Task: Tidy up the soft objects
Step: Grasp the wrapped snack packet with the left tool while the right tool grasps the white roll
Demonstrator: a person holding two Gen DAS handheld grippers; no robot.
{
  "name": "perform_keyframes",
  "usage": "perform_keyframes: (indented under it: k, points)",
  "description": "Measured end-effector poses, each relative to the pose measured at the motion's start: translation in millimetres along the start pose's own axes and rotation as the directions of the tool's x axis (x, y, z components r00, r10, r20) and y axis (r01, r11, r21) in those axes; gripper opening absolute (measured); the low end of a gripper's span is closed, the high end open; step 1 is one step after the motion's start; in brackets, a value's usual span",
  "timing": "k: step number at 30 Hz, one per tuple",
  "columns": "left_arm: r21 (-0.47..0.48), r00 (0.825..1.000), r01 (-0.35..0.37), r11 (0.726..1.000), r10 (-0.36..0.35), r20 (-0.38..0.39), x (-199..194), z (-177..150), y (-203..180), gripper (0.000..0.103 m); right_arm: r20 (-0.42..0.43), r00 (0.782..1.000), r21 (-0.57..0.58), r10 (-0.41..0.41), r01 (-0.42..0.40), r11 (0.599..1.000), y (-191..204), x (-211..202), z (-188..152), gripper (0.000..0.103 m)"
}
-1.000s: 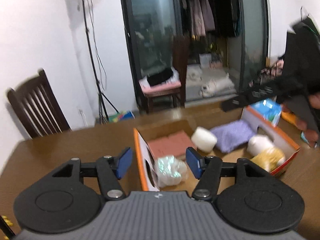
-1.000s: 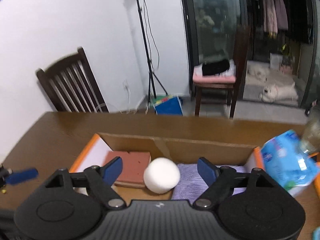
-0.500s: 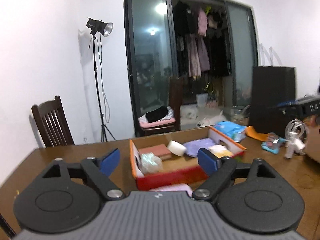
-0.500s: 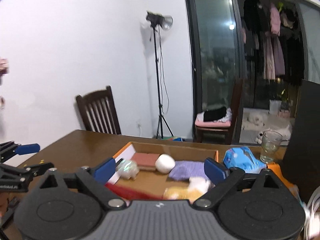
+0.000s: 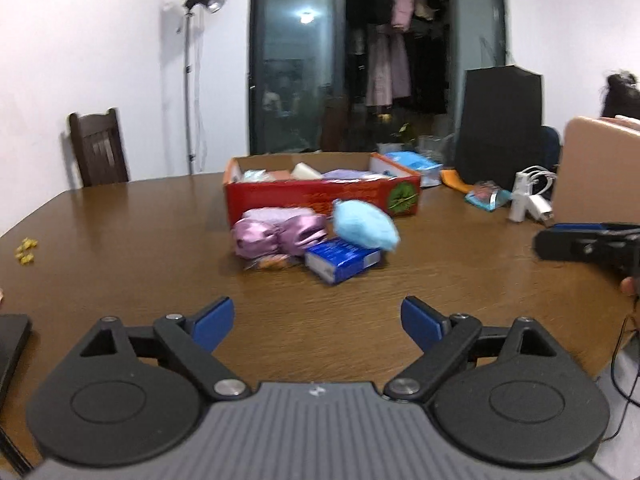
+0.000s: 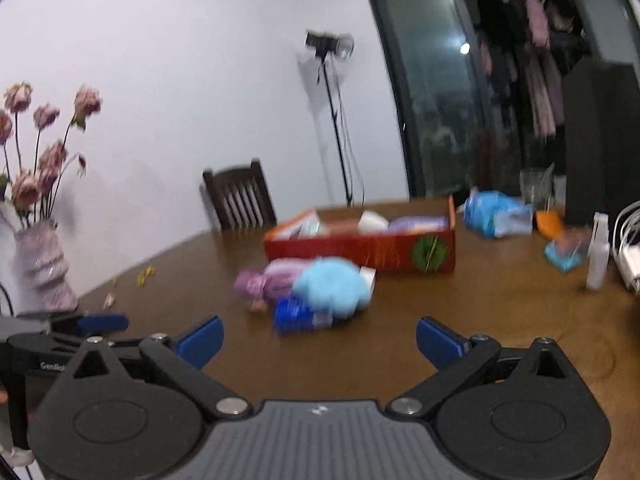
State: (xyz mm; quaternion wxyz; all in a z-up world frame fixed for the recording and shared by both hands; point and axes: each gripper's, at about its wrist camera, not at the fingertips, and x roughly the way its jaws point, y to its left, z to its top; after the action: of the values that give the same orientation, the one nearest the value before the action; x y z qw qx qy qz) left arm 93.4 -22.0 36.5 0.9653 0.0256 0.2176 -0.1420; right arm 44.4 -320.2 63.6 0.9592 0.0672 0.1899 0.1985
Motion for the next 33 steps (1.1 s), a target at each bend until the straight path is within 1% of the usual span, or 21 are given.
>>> perform_keyframes:
  k: [3,5,6,8,10,11,13,14,15,17,18,20,22,24,25,26,28,30,31,32,33]
  points:
    - [-0.014,1.0,-0.001,1.0,0.001,0.012,10.6,9.3,0.1,0.092,0.016,1.0,0.02,-0.007,0.006,1.0,4.2,4.6,6.2,0.103]
    - [-0.014,1.0,0.002,1.0,-0.001,0.017,14.0,16.5,1.3,0.092,-0.006,1.0,0.036,-0.003,0.003,0.999,4.2,7.6,14.4,0.103]
    - [-0.009,0.999,0.011,1.0,-0.011,0.034,12.5,21.1,2.4,0.092,-0.012,1.0,0.045,0.001,0.0,0.999,4.2,6.9,19.4,0.103]
    - [-0.013,0.997,0.033,0.999,-0.032,0.07,9.7,28.0,6.8,0.092,0.02,0.999,0.063,0.041,-0.042,0.997,0.6,-0.3,30.7,0.103]
    - [-0.04,0.996,0.04,0.998,-0.037,0.078,17.8,35.8,15.0,0.092,0.061,0.996,0.079,0.069,-0.073,0.994,-7.2,-3.0,40.3,0.103]
    - [-0.053,0.997,0.028,0.998,-0.025,0.069,25.3,38.3,18.9,0.092,0.07,0.996,0.083,0.054,-0.059,0.995,-11.4,0.6,44.1,0.103]
    - [-0.07,0.999,-0.004,0.998,0.007,0.031,46.0,41.3,24.7,0.091,0.045,0.999,0.08,-0.004,0.001,0.997,-17.4,17.5,47.4,0.102]
    - [-0.076,1.0,-0.012,0.997,0.013,0.014,57.2,41.5,27.3,0.089,0.028,0.999,0.077,-0.026,0.024,0.997,-19.9,27.1,47.5,0.101]
    - [-0.083,1.0,-0.012,0.996,0.012,0.001,65.7,41.1,30.4,0.085,0.011,0.999,0.074,-0.046,0.045,0.996,-22.5,38.0,47.2,0.1]
    - [-0.104,0.999,-0.012,0.994,0.009,-0.035,85.7,39.7,37.2,0.08,-0.029,0.996,0.059,-0.081,0.083,0.995,-28.4,63.7,47.3,0.092]
    - [-0.118,0.998,-0.019,0.993,0.012,-0.059,98.9,39.2,41.9,0.077,-0.046,0.994,0.049,-0.097,0.099,0.994,-31.7,76.7,48.1,0.09]
    - [-0.126,0.995,-0.043,0.991,0.031,-0.099,123.6,36.9,49.8,0.076,-0.066,0.992,0.044,-0.108,0.111,0.993,-40.4,104.8,51.8,0.084]
    - [-0.14,0.991,-0.07,0.988,0.052,-0.127,144.5,36.0,56.9,0.077,-0.077,0.992,0.064,-0.104,0.109,0.992,-50.7,134.2,57.0,0.079]
    - [-0.188,0.987,-0.064,0.98,0.035,-0.155,165.7,36.7,67.1,0.078,-0.096,0.991,0.108,-0.09,0.1,0.989,-63.4,165.1,63.3,0.075]
    - [-0.204,0.986,-0.053,0.977,0.02,-0.164,173.6,36.8,70.2,0.078,-0.108,0.991,0.141,-0.08,0.095,0.985,-69.8,180.7,65.6,0.07]
    - [-0.211,0.986,-0.051,0.976,0.016,-0.165,179.6,36.8,71.6,0.078,-0.121,0.991,0.174,-0.063,0.083,0.981,-76.5,196.4,66.5,0.066]
    - [-0.195,0.986,-0.063,0.979,0.03,-0.166,189.3,36.1,71.2,0.077,-0.152,0.988,0.21,-0.041,0.072,0.975,-84.8,223.3,64.9,0.061]
    - [-0.184,0.985,-0.068,0.981,0.036,-0.17,196.0,32.2,70.2,0.075,-0.188,0.982,0.209,-0.026,0.066,0.976,-85.4,242.6,58.5,0.055]
    - [-0.189,0.984,-0.063,0.98,0.03,-0.174,197.6,31.0,70.5,0.072,-0.208,0.978,0.212,-0.016,0.061,0.975,-85.1,248.7,54.3,0.047]
    - [-0.198,0.984,-0.051,0.979,0.015,-0.177,198.6,30.0,72.9,0.072,-0.226,0.974,0.225,-0.004,0.056,0.973,-86.2,253.7,48.7,0.04]
    - [-0.206,0.985,-0.038,0.978,0.002,-0.173,198.6,30.1,73.3,0.069,-0.231,0.973,0.249,0.011,0.048,0.967,-89.2,255.7,44.6,0.038]
